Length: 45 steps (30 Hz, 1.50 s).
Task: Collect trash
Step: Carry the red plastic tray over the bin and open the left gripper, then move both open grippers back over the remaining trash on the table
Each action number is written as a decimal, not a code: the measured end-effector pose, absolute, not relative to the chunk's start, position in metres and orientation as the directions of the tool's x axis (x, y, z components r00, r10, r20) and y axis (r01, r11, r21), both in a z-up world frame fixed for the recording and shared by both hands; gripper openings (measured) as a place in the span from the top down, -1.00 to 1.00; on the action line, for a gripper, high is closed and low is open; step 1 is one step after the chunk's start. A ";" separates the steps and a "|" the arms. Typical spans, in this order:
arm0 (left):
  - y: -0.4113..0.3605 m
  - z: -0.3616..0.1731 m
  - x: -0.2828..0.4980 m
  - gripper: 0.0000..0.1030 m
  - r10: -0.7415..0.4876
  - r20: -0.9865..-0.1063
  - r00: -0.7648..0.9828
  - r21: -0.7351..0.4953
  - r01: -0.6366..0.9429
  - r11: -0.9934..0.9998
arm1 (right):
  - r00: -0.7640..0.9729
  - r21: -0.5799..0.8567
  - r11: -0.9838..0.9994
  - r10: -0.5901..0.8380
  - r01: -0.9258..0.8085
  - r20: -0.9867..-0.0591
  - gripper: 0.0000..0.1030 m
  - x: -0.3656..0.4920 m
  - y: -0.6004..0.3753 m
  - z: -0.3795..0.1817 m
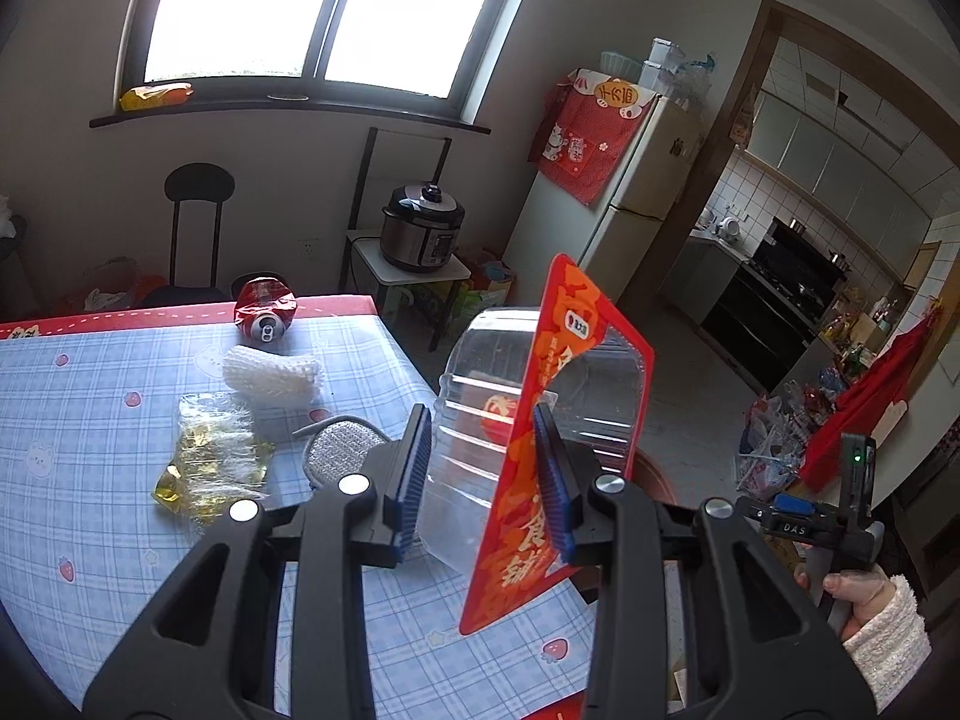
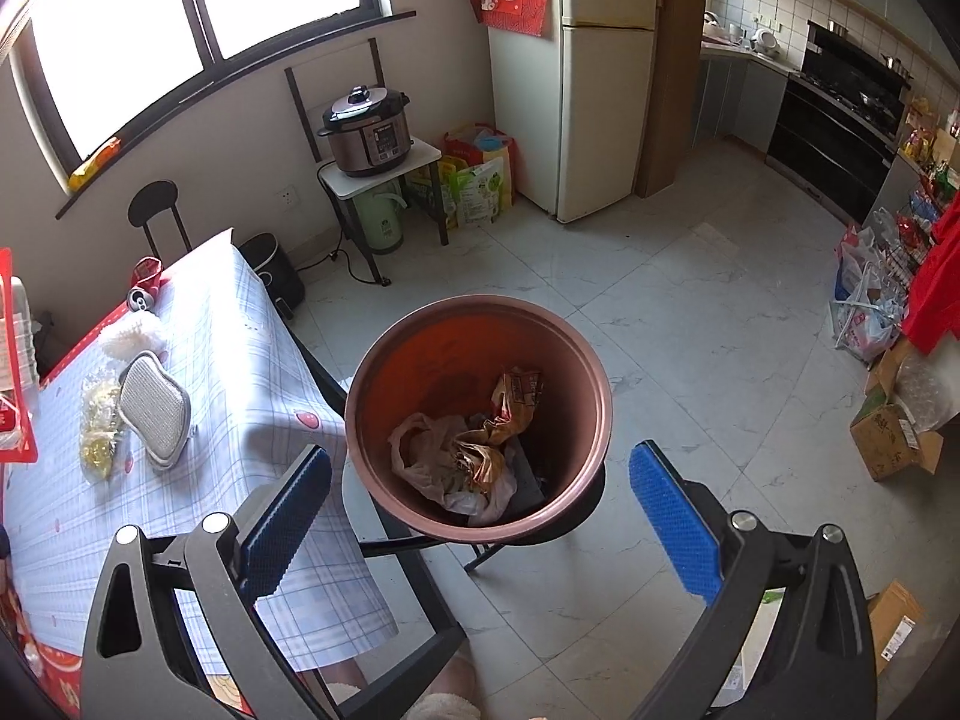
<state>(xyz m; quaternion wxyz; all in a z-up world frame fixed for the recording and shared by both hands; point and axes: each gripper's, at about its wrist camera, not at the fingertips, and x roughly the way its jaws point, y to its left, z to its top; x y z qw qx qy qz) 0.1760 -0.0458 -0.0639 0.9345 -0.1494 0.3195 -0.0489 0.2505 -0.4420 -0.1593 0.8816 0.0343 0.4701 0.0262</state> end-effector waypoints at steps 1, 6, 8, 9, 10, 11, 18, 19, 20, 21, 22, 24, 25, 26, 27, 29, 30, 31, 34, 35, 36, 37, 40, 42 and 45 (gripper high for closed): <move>-0.053 -0.065 0.181 0.29 -0.196 -0.584 0.788 -0.314 0.004 0.950 | 0.556 0.086 0.996 0.079 -0.013 -0.828 -0.89 0.249 -0.445 -0.159; -0.089 -0.073 0.206 0.29 -0.250 -0.590 0.768 -0.325 0.058 0.944 | 0.545 0.078 0.997 0.062 0.006 -0.836 -0.89 0.244 -0.460 -0.163; -0.105 -0.076 0.218 0.29 -0.268 -0.590 0.761 -0.328 0.077 0.942 | 0.539 0.082 0.996 0.058 0.019 -0.840 -0.89 0.242 -0.467 -0.167; -0.112 -0.079 0.224 0.29 -0.274 -0.590 0.760 -0.331 0.082 0.940 | 0.539 0.084 0.996 0.057 0.025 -0.840 -0.89 0.241 -0.471 -0.168; -0.119 -0.081 0.230 0.29 -0.283 -0.591 0.756 -0.338 0.086 0.937 | 0.540 0.085 0.996 0.055 0.030 -0.840 -0.89 0.240 -0.475 -0.170; -0.127 -0.083 0.237 0.29 -0.295 -0.594 0.749 -0.347 0.092 0.933 | 0.541 0.085 0.996 0.052 0.037 -0.839 -0.89 0.240 -0.479 -0.170; -0.199 -0.092 0.291 0.29 -0.349 -0.606 0.715 -0.336 0.168 0.927 | 0.544 0.113 0.988 0.040 0.102 -0.838 -0.89 0.233 -0.506 -0.178; -0.208 -0.093 0.297 0.29 -0.359 -0.605 0.711 -0.338 0.179 0.924 | 0.543 0.112 0.988 0.036 0.108 -0.839 -0.89 0.231 -0.509 -0.178; -0.218 -0.094 0.304 0.28 -0.371 -0.604 0.705 -0.340 0.193 0.920 | 0.544 0.112 0.987 0.033 0.113 -0.838 -0.89 0.229 -0.512 -0.178; -0.229 -0.097 0.310 0.24 -0.390 -0.604 0.696 -0.347 0.210 0.914 | 0.545 0.112 0.987 0.029 0.119 -0.838 -0.89 0.227 -0.515 -0.178; -0.239 -0.099 0.316 0.15 -0.419 -0.602 0.680 -0.363 0.235 0.902 | 0.547 0.113 0.986 0.026 0.126 -0.837 -0.89 0.225 -0.518 -0.177; -0.257 -0.105 0.326 -0.32 -0.450 -0.603 0.658 -0.366 0.273 0.890 | 0.549 0.115 0.984 0.020 0.139 -0.836 -0.89 0.221 -0.523 -0.176; -0.262 -0.106 0.328 -0.49 -0.432 -0.606 0.668 -0.345 0.269 0.899 | 0.550 0.115 0.983 0.017 0.144 -0.835 -0.89 0.220 -0.525 -0.175; -0.265 -0.107 0.328 -0.51 -0.426 -0.601 0.676 -0.336 0.270 0.902 | 0.551 0.114 0.982 0.014 0.149 -0.835 -0.89 0.218 -0.527 -0.174; -0.266 -0.108 0.328 -0.58 -0.429 -0.599 0.676 -0.334 0.276 0.901 | 0.552 0.113 0.982 0.011 0.152 -0.834 -0.89 0.217 -0.528 -0.173; -0.264 -0.106 0.324 -0.64 -0.417 -0.596 0.686 -0.322 0.271 0.907 | 0.556 0.110 0.982 0.005 0.156 -0.831 -0.89 0.213 -0.530 -0.171; -0.260 -0.105 0.320 -0.65 -0.413 -0.591 0.693 -0.318 0.270 0.909 | 0.557 0.108 0.982 0.002 0.157 -0.831 -0.89 0.212 -0.530 -0.170; -0.256 -0.104 0.318 -0.65 -0.407 -0.590 0.697 -0.314 0.266 0.911 | 0.557 0.106 0.982 0.000 0.158 -0.831 -0.89 0.211 -0.530 -0.169; -0.238 -0.103 0.311 -0.65 -0.377 -0.599 0.706 -0.303 0.236 0.923 | 0.554 0.098 0.984 -0.002 0.151 -0.832 -0.89 0.211 -0.527 -0.167; -0.232 -0.102 0.309 -0.65 -0.368 -0.601 0.709 -0.300 0.227 0.927 | 0.553 0.095 0.985 -0.002 0.147 -0.833 -0.89 0.211 -0.524 -0.166; -0.225 -0.102 0.306 -0.68 -0.356 -0.602 0.715 -0.295 0.215 0.931 | 0.553 0.092 0.986 0.000 0.140 -0.833 -0.89 0.211 -0.522 -0.165; -0.218 -0.101 0.303 -0.82 -0.343 -0.602 0.721 -0.290 0.203 0.935 | 0.552 0.091 0.987 0.003 0.132 -0.834 -0.89 0.211 -0.518 -0.163; -0.193 -0.095 0.293 -0.86 -0.316 -0.586 0.746 -0.288 0.172 0.942 | 0.552 0.085 0.991 0.015 0.100 -0.833 -0.89 0.212 -0.504 -0.159; -0.178 -0.090 0.288 -0.86 -0.300 -0.587 0.752 -0.283 0.156 0.946 | 0.552 0.081 0.994 0.024 0.080 -0.833 -0.89 0.212 -0.493 -0.157; -0.159 -0.084 0.276 -0.88 -0.266 -0.582 0.768 -0.258 0.136 0.956 | 0.553 0.079 0.995 0.036 0.055 -0.832 -0.89 0.213 -0.480 -0.152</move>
